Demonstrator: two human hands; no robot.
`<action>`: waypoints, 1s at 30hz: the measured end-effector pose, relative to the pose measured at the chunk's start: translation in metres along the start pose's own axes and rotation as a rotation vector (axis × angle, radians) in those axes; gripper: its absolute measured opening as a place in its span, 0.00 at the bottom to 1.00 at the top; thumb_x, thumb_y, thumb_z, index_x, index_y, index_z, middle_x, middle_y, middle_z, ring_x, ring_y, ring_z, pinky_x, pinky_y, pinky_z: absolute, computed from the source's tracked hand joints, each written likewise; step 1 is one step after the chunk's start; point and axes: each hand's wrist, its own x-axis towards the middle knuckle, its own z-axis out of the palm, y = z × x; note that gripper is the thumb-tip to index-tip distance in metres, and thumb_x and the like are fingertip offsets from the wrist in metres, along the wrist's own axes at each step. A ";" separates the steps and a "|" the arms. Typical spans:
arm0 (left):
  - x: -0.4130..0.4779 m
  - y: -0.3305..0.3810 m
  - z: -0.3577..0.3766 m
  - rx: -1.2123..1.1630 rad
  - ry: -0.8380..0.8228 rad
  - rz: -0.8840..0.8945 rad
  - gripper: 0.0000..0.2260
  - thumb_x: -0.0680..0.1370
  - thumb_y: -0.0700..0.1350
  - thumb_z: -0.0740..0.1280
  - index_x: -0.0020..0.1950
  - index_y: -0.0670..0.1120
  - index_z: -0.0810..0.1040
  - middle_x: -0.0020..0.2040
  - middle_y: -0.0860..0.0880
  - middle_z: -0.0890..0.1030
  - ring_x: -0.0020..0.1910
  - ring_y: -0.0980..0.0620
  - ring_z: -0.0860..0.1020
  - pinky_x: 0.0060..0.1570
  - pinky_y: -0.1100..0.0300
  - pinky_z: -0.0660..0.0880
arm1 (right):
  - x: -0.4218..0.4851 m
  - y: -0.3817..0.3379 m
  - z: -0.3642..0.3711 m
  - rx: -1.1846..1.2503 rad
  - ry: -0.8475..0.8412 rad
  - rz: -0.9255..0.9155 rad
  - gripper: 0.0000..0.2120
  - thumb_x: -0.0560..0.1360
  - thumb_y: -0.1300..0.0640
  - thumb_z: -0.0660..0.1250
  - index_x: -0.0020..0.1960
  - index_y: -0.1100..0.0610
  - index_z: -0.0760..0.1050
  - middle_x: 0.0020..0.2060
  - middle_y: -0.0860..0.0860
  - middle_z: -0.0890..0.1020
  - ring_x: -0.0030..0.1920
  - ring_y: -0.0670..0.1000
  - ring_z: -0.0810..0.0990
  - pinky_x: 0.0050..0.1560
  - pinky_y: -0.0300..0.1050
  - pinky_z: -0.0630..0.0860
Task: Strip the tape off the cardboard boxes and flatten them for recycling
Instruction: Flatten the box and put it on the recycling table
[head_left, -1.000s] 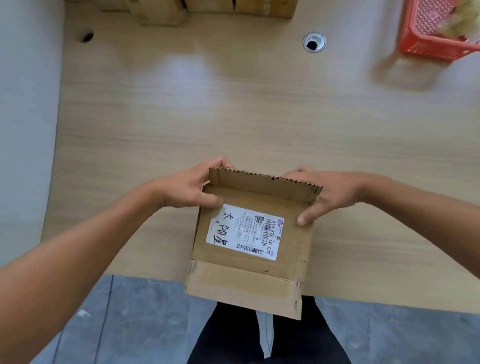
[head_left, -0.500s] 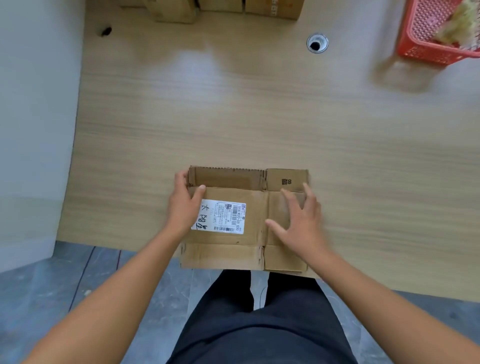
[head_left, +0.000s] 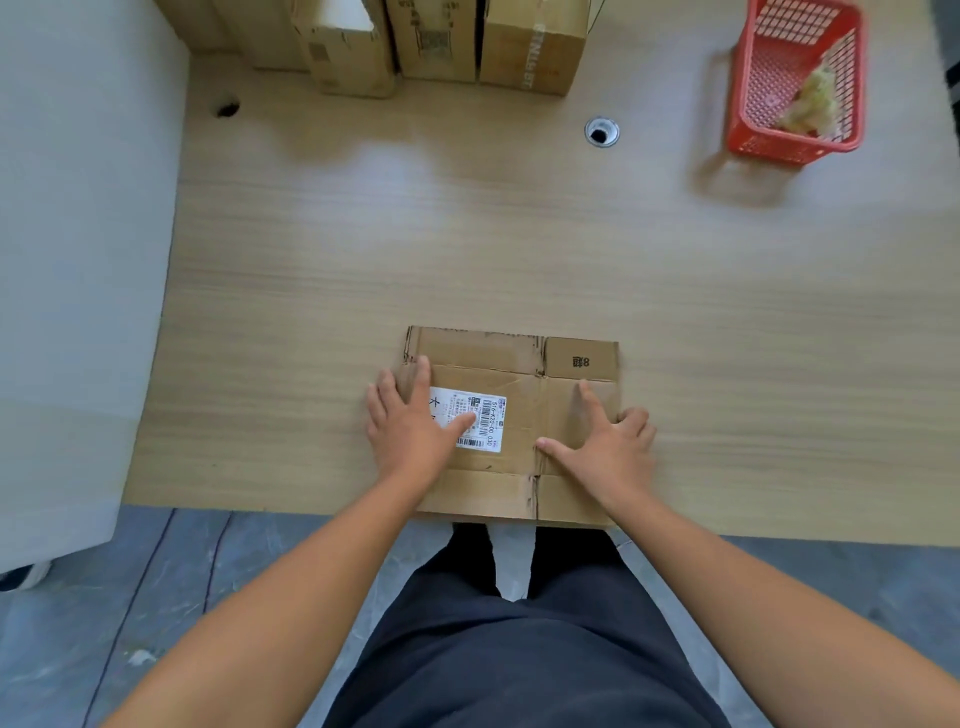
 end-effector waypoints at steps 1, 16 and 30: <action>0.002 0.006 -0.003 0.015 -0.007 -0.007 0.45 0.72 0.73 0.65 0.82 0.63 0.45 0.82 0.42 0.49 0.80 0.38 0.46 0.76 0.41 0.54 | 0.001 -0.003 -0.003 0.040 -0.023 0.023 0.49 0.62 0.20 0.68 0.76 0.29 0.49 0.61 0.55 0.62 0.61 0.59 0.66 0.63 0.56 0.73; -0.008 0.076 -0.065 -0.633 -0.365 0.428 0.35 0.77 0.43 0.74 0.78 0.66 0.63 0.76 0.60 0.66 0.68 0.57 0.74 0.65 0.57 0.75 | -0.045 0.092 -0.111 0.656 0.081 -0.205 0.35 0.77 0.56 0.74 0.78 0.40 0.62 0.64 0.49 0.69 0.65 0.45 0.71 0.69 0.41 0.63; -0.171 0.327 -0.017 -0.941 -0.608 0.586 0.15 0.76 0.39 0.75 0.61 0.46 0.79 0.54 0.45 0.87 0.50 0.45 0.86 0.46 0.51 0.84 | -0.159 0.345 -0.213 1.126 0.581 0.024 0.32 0.77 0.52 0.75 0.76 0.44 0.63 0.66 0.38 0.75 0.61 0.39 0.77 0.62 0.46 0.76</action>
